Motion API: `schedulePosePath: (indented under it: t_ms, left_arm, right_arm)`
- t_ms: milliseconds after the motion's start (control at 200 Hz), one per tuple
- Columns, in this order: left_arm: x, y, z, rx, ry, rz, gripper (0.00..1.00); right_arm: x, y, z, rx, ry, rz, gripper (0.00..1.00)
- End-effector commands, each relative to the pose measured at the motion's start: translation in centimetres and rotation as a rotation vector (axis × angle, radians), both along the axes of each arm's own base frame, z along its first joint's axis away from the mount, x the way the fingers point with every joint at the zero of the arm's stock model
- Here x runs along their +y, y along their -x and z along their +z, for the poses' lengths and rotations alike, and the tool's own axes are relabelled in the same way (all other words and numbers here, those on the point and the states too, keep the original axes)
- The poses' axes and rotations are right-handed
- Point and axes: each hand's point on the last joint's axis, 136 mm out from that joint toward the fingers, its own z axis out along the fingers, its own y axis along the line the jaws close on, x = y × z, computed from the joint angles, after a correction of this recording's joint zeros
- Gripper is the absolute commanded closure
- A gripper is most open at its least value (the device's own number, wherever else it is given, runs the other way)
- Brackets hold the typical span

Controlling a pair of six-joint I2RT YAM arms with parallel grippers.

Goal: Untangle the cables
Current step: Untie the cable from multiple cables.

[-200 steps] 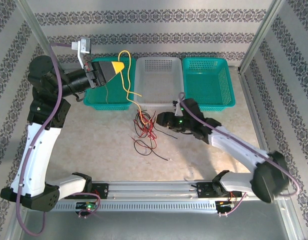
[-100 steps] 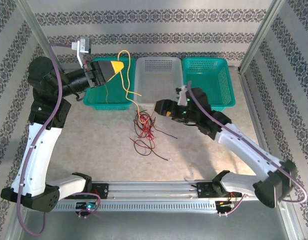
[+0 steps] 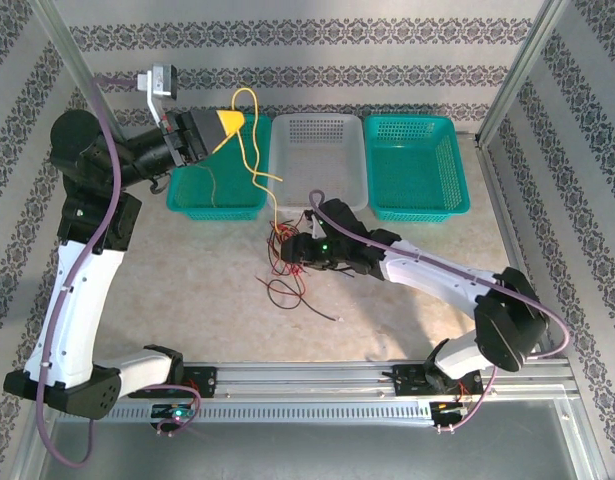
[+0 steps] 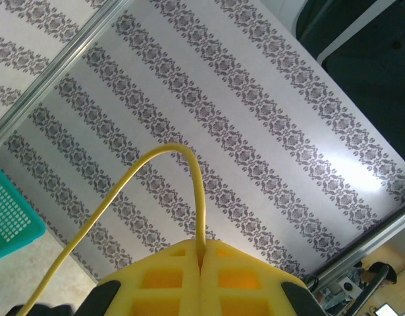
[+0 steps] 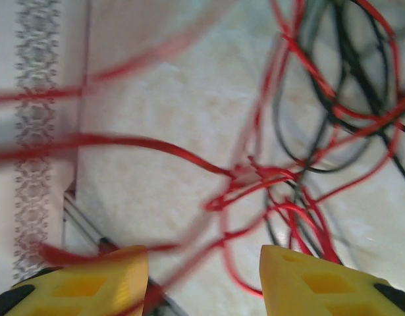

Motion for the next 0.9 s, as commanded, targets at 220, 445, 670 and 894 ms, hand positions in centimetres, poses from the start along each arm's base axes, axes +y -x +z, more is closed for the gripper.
schedulePosePath:
  t_ms: [220,445,670,894]
  left_arm:
    - [0.9,1.5,4.0,-0.141,0.057,0.006,1.0]
    - [1.0,1.3,2.4,-0.112,0.019,0.008,1.0]
    - [1.3,-0.6,-1.1,-0.04,0.04,0.035,1.0]
    - [1.4,-3.1,-4.7,0.045,0.056,0.058,1.0]
  right_arm:
    - [-4.2,-1.3,-1.0,0.032,0.078,-0.074,0.59]
    - [-6.5,-0.5,5.1,-0.092,0.08,-0.053,0.47]
    - [-13.6,-1.0,15.1,-0.339,0.004,-0.232,0.21]
    - [-15.6,-0.6,24.1,-0.537,-0.039,-0.277,0.17]
